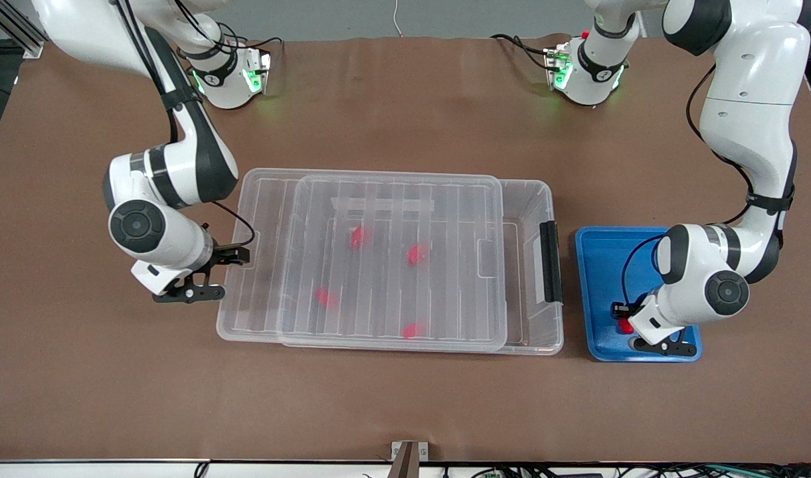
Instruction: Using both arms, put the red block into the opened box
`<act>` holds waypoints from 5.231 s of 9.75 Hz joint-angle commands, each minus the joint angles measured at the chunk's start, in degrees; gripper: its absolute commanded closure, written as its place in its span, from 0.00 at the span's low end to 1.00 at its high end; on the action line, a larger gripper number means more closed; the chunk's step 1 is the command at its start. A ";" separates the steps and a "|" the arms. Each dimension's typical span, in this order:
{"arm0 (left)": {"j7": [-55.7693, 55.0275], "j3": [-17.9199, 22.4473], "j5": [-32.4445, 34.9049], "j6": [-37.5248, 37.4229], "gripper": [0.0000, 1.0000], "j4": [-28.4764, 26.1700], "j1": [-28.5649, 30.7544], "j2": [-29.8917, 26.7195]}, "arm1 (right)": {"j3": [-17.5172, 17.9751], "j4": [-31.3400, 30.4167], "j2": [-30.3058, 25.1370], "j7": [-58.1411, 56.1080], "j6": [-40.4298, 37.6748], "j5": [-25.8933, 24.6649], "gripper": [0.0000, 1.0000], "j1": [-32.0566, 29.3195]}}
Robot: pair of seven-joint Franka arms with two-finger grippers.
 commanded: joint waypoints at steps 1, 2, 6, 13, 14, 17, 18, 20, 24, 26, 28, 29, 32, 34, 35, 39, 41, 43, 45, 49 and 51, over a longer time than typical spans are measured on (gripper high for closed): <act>0.48 -0.07 1.04 0.21 0.94 0.35 0.18 -0.69 | 0.60 -1.41 -1.40 -1.59 -1.70 -2.19 0.00 -3.01; 0.30 -0.25 0.95 -1.80 0.95 0.00 0.01 -3.32 | 0.60 -1.23 -1.49 -4.48 -2.14 -2.19 0.00 -4.24; -3.81 -7.17 0.86 -19.35 0.99 0.17 -0.17 -16.50 | 0.60 0.34 -1.49 -8.38 -4.16 -1.49 0.00 -8.12; -43.08 -25.74 0.77 -24.50 0.99 0.17 -7.79 -16.55 | 0.33 10.63 -16.57 -5.48 -20.22 4.39 0.00 -11.62; -45.73 -25.65 1.12 -21.71 0.99 -0.52 -9.65 -13.92 | -0.28 10.37 -20.00 -5.48 -23.39 4.49 0.00 -11.89; -45.93 -25.56 4.36 -16.51 0.99 -5.00 -8.70 -11.18 | -3.42 7.56 -23.37 -5.92 -23.24 8.16 0.00 -11.90; -45.84 -25.48 4.72 -14.32 0.99 -5.62 -8.61 -9.34 | -3.79 8.43 -23.20 -5.92 -22.98 7.83 0.00 -11.55; -45.67 -25.39 6.21 -10.01 0.98 -6.76 -8.79 -6.61 | -4.58 9.40 -22.85 -5.74 -23.50 8.27 0.00 -12.59; -45.31 -25.21 13.34 -3.07 0.94 -7.04 -8.52 -1.60 | -6.26 13.27 -23.02 -10.75 -25.00 8.18 0.00 -12.33; -45.05 -23.73 14.38 -0.94 0.76 -6.95 -9.04 -0.71 | -6.44 13.18 -22.85 -10.75 -23.78 8.36 0.00 -12.42; -45.05 -23.10 17.80 -0.50 0.65 -6.42 -8.96 0.95 | -6.44 13.10 -22.84 -10.75 -24.03 8.53 0.00 -12.42; -45.22 -23.01 18.26 -0.41 0.38 -6.42 -8.79 0.70 | -6.52 13.10 -22.84 -10.75 -23.95 8.53 0.00 -12.42; -45.49 -23.28 18.17 -0.76 0.11 -5.46 -8.17 -0.53 | -6.52 13.01 -22.84 -10.66 -23.86 8.53 0.00 -12.42; -45.49 -23.63 17.21 -3.81 0.01 -5.19 -8.08 -3.51 | -6.52 13.01 -22.84 -10.67 -24.03 8.53 0.00 -12.51; -45.49 -24.24 16.68 -6.27 0.01 -4.75 -7.73 -5.44 | -6.52 13.01 -22.84 -10.75 -24.12 8.53 0.00 -12.51; -44.96 -28.98 13.43 -14.27 0.00 -1.87 -3.96 -14.49 | -6.52 13.01 -22.84 -11.45 -24.21 8.45 0.00 -12.16; -37.90 -29.17 13.34 -24.43 0.00 4.97 -1.51 -17.58 | -6.26 13.10 -20.92 -11.98 -24.39 8.36 0.00 -11.55; -30.23 -29.69 10.20 -34.56 0.00 9.90 3.93 -21.43 | -6.08 11.35 -15.40 -24.91 -22.47 9.23 0.18 -11.80; -22.51 -29.78 4.92 -37.40 0.00 11.77 9.20 -25.04 | -6.26 2.52 -13.80 -32.09 -10.13 13.10 0.80 -12.68; -15.36 -27.69 2.36 -37.85 0.00 11.25 11.70 -32.67 | -6.00 -13.53 -11.51 -33.78 7.69 13.72 1.00 -8.56; -13.59 -10.01 -1.75 -40.46 0.00 10.98 -0.72 -36.64 | -5.91 -14.24 -10.80 -33.87 7.87 15.20 1.00 -7.07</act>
